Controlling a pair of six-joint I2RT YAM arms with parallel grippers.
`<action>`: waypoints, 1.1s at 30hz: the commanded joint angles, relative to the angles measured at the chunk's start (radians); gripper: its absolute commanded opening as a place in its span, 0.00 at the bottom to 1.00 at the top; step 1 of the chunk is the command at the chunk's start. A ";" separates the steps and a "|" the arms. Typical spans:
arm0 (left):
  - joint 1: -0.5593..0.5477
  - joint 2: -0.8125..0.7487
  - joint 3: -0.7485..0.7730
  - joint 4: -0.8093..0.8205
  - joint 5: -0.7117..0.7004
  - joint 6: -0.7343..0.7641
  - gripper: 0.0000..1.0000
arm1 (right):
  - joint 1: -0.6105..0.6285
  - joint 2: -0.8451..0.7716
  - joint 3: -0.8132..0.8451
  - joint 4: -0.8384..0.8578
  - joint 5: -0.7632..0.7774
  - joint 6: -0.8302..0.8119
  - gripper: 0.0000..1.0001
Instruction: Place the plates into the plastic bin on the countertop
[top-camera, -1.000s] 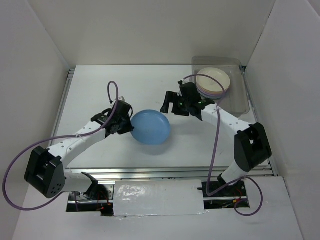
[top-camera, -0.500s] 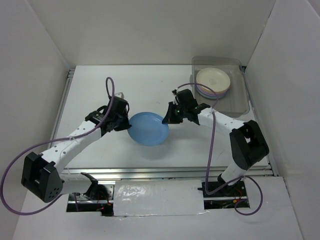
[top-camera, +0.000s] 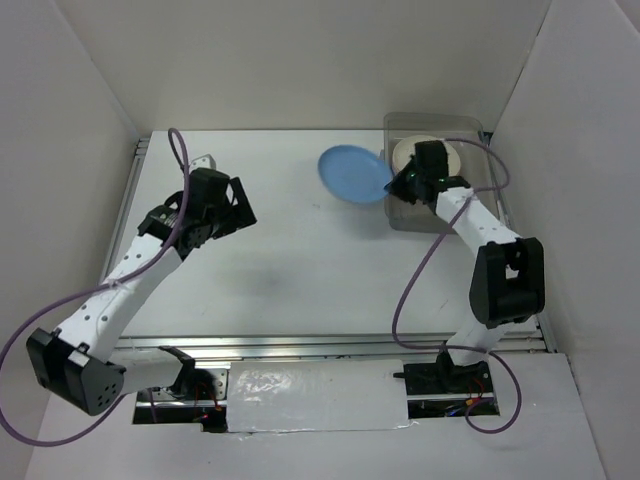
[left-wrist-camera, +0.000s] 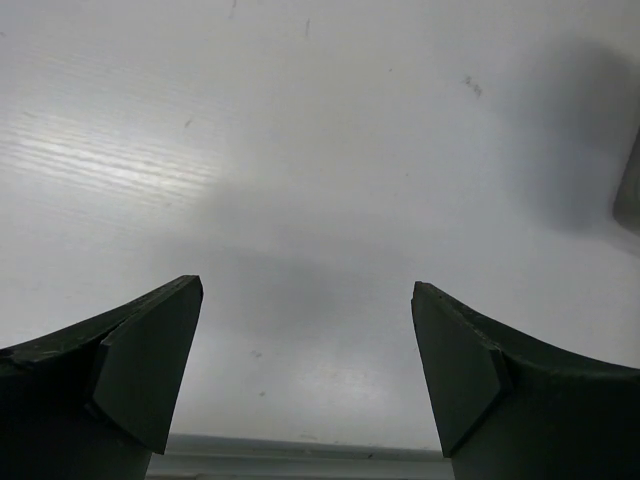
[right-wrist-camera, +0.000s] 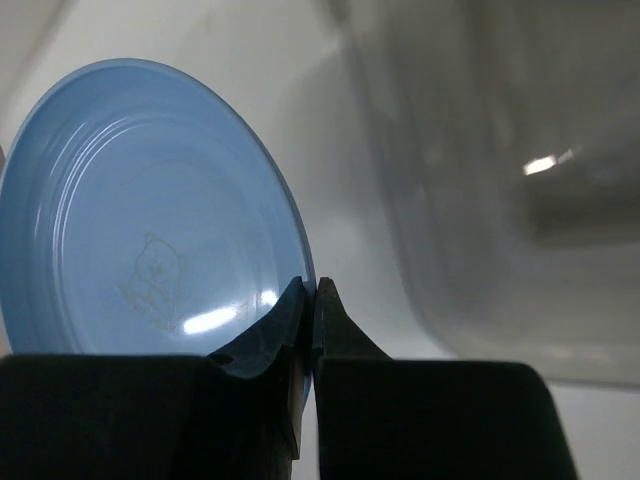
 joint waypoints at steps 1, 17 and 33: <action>0.001 -0.119 0.027 -0.142 -0.041 0.111 0.99 | -0.158 0.036 0.088 0.029 0.150 0.198 0.00; 0.011 -0.475 -0.240 0.002 0.005 0.322 0.99 | -0.393 0.371 0.561 -0.188 0.308 0.211 0.00; 0.015 -0.457 -0.259 -0.004 0.038 0.337 0.99 | -0.347 0.325 0.493 -0.165 0.328 0.150 0.98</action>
